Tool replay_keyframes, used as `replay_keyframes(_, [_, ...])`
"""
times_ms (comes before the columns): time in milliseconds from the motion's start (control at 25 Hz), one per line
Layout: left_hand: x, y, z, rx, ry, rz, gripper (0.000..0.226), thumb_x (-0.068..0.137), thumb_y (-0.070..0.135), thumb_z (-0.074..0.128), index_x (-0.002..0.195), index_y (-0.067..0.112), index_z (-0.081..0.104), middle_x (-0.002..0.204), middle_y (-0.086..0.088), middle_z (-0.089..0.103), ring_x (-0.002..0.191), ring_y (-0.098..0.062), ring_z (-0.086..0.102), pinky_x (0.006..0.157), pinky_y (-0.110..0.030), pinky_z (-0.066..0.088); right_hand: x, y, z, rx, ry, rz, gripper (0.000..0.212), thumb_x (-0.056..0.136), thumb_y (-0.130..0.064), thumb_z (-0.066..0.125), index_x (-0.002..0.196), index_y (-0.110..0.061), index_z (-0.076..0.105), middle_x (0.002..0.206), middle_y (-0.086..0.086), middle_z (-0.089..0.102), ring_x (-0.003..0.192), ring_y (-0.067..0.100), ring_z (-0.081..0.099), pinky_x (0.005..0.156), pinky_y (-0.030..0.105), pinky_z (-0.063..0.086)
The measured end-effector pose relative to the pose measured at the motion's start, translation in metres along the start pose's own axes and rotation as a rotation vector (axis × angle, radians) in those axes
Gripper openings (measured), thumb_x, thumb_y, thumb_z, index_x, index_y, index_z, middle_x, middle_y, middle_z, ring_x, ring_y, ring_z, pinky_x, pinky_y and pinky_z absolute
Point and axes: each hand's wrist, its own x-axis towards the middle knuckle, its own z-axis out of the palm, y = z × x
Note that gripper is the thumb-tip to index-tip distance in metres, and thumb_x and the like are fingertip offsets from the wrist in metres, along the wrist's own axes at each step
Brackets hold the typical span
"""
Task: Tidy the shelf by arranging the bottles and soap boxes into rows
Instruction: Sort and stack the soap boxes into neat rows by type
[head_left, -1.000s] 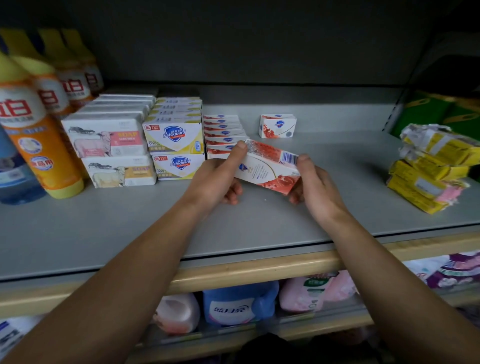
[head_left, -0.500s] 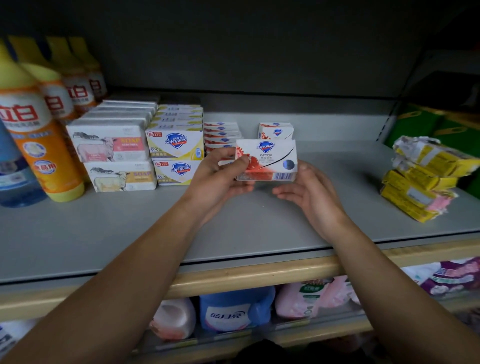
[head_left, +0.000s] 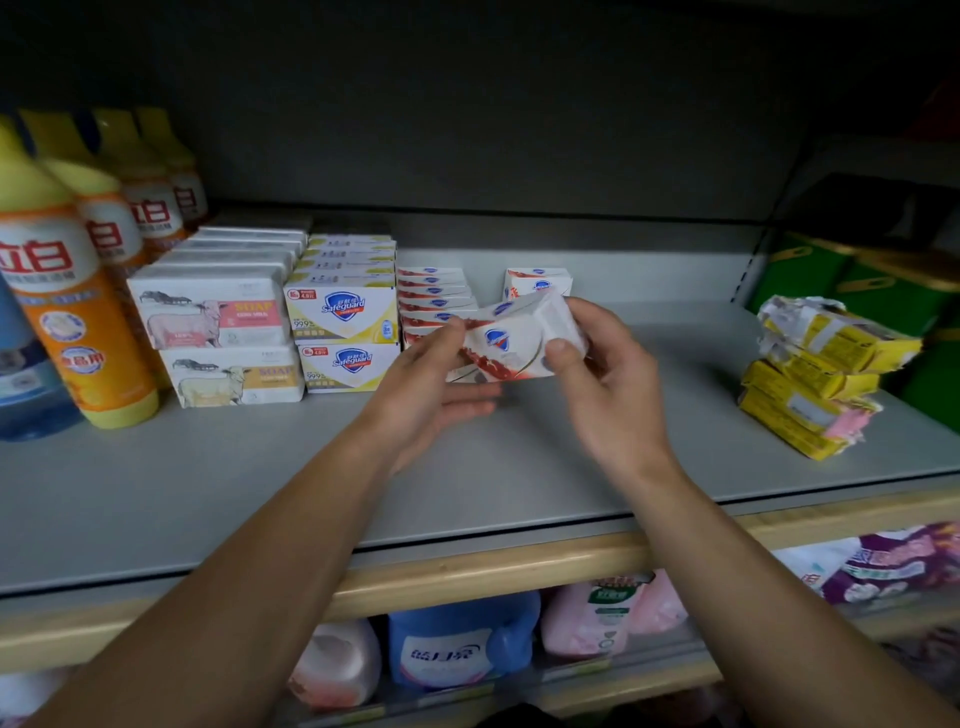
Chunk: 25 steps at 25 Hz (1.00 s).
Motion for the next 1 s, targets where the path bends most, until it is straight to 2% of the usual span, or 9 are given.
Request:
replay_keyframes(120, [0.001, 0.005, -0.001, -0.225, -0.114, -0.151, 0.052, 0.099, 0.052, 0.038, 0.131, 0.015, 0.055, 0.123, -0.014, 0.065, 0.095, -0.035, 0.071, 0.071, -0.039, 0.060, -0.012, -0.001, 0.004, -0.301, -0.052, -0.387, 0.037, 0.086, -0.019, 0.065, 0.123, -0.014, 0.064, 0.123, -0.008, 0.062, 0.115, 0.012, 0.058, 0.101, 0.019, 0.040])
replay_keyframes(240, [-0.005, 0.011, -0.003, -0.409, -0.318, -0.177, 0.054, 0.101, 0.047, 0.034, 0.134, 0.008, 0.051, 0.118, -0.012, 0.064, 0.099, -0.023, 0.065, 0.078, -0.035, 0.057, -0.024, 0.003, 0.015, -0.435, -0.091, -0.675, 0.027, 0.087, -0.011, 0.073, 0.113, -0.009, 0.071, 0.120, 0.004, 0.065, 0.116, 0.024, 0.054, 0.105, 0.028, 0.039])
replay_keyframes(400, [-0.008, 0.013, -0.007, -0.420, -0.433, -0.235, 0.061, 0.097, 0.049, 0.037, 0.136, 0.003, 0.049, 0.119, -0.015, 0.064, 0.104, -0.023, 0.062, 0.082, -0.030, 0.056, -0.035, 0.010, 0.025, -0.566, -0.043, -0.782, 0.021, 0.082, -0.008, 0.078, 0.102, -0.010, 0.075, 0.110, 0.006, 0.069, 0.110, 0.026, 0.050, 0.099, 0.040, 0.046])
replay_keyframes(520, [-0.008, 0.013, -0.007, -0.435, -0.454, -0.229, 0.058, 0.099, 0.049, 0.036, 0.133, 0.004, 0.053, 0.121, -0.017, 0.064, 0.103, -0.024, 0.065, 0.085, -0.031, 0.055, -0.034, 0.009, 0.024, -0.554, -0.032, -0.766, 0.020, 0.083, -0.010, 0.078, 0.103, -0.011, 0.075, 0.112, 0.004, 0.069, 0.109, 0.026, 0.051, 0.099, 0.038, 0.045])
replay_keyframes(600, [-0.006, 0.011, -0.005, -0.439, -0.428, -0.199, 0.059, 0.100, 0.047, 0.037, 0.137, 0.003, 0.050, 0.128, -0.019, 0.060, 0.108, -0.026, 0.062, 0.091, -0.036, 0.054, -0.035, 0.005, 0.020, -0.504, -0.055, -0.720, 0.021, 0.084, -0.012, 0.076, 0.105, -0.010, 0.073, 0.114, 0.004, 0.066, 0.109, 0.025, 0.052, 0.102, 0.030, 0.040])
replay_keyframes(680, [-0.005, 0.009, -0.003, -0.433, -0.385, -0.145, 0.059, 0.100, 0.047, 0.037, 0.140, 0.005, 0.047, 0.133, -0.019, 0.055, 0.109, -0.028, 0.061, 0.089, -0.041, 0.055, -0.035, -0.001, 0.017, -0.410, -0.082, -0.604, 0.027, 0.084, -0.011, 0.076, 0.110, -0.013, 0.069, 0.117, 0.001, 0.063, 0.110, 0.023, 0.053, 0.102, 0.026, 0.038])
replay_keyframes(840, [-0.006, 0.007, -0.003, -0.413, -0.317, -0.030, 0.047, 0.088, 0.040, 0.056, 0.129, 0.016, 0.057, 0.121, -0.014, 0.064, 0.100, -0.038, 0.068, 0.078, -0.043, 0.058, -0.022, -0.016, 0.016, 0.109, -0.020, -0.095, 0.037, 0.083, -0.007, 0.065, 0.114, -0.026, 0.056, 0.114, -0.003, 0.064, 0.105, 0.014, 0.060, 0.087, 0.029, 0.049])
replay_keyframes(920, [-0.006, 0.006, -0.003, -0.309, -0.238, 0.025, 0.036, 0.092, 0.025, 0.056, 0.127, 0.016, 0.057, 0.110, -0.013, 0.069, 0.088, -0.032, 0.072, 0.072, -0.035, 0.059, -0.015, -0.019, 0.016, 0.420, 0.048, 0.142, 0.029, 0.089, -0.006, 0.058, 0.114, -0.020, 0.055, 0.111, 0.002, 0.065, 0.097, 0.014, 0.063, 0.077, 0.025, 0.051])
replay_keyframes(1000, [-0.005, 0.005, -0.003, -0.186, -0.146, 0.096, 0.026, 0.093, 0.019, 0.056, 0.118, 0.012, 0.061, 0.095, -0.012, 0.073, 0.075, -0.025, 0.073, 0.066, -0.030, 0.059, -0.013, -0.016, 0.012, 0.660, 0.036, 0.374, 0.018, 0.098, -0.006, 0.050, 0.111, -0.017, 0.057, 0.105, 0.005, 0.068, 0.091, 0.016, 0.065, 0.070, 0.025, 0.052])
